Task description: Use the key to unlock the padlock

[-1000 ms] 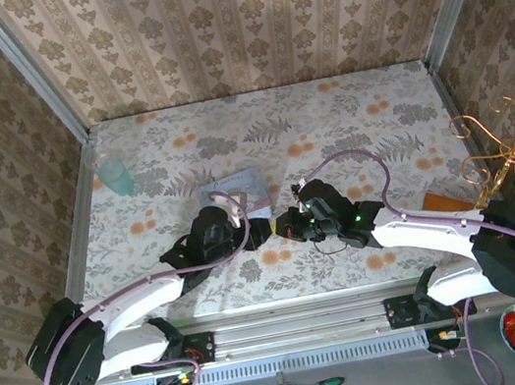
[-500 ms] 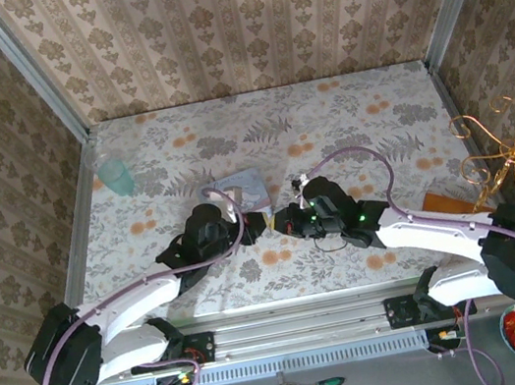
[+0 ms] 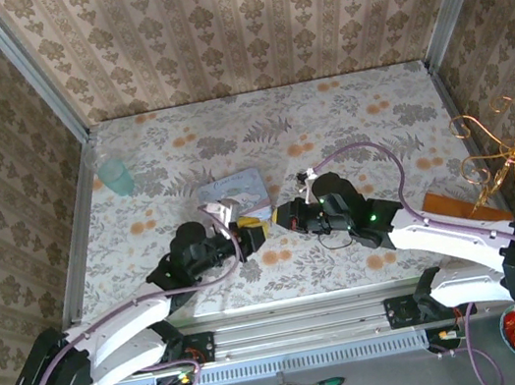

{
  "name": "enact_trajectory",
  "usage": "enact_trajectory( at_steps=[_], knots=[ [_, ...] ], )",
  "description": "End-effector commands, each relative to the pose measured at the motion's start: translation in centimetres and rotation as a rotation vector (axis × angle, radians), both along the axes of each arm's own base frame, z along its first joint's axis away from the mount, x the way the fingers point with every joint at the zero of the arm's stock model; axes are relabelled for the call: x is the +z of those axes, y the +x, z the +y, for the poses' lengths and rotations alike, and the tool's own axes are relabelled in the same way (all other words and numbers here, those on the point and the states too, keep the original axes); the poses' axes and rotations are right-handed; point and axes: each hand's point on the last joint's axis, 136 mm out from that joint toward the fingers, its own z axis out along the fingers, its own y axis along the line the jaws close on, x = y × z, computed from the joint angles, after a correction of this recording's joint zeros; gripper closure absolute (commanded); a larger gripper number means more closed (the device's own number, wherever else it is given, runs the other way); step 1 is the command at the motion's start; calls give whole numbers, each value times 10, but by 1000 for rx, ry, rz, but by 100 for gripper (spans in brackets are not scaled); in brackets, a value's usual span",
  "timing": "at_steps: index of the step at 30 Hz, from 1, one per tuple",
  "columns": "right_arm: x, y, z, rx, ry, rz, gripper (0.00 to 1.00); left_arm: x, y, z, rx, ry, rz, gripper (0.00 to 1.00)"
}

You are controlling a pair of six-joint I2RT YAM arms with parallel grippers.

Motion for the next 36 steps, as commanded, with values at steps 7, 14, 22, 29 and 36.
enact_trajectory(
  at_steps=[7,14,22,29,36],
  knots=[
    [35,-11,13,28,87,-21,100,20,-7,-9,-80,17,-395,61],
    [41,-13,16,34,117,-20,100,22,-12,-15,-128,4,-449,69],
    [44,-15,16,34,135,-23,100,19,-15,-19,-159,2,-450,86],
    [49,-15,16,30,149,-30,100,17,-15,-18,-162,12,-459,94],
    [54,-16,16,35,162,-36,100,14,-17,-19,-178,23,-462,97]
  ],
)
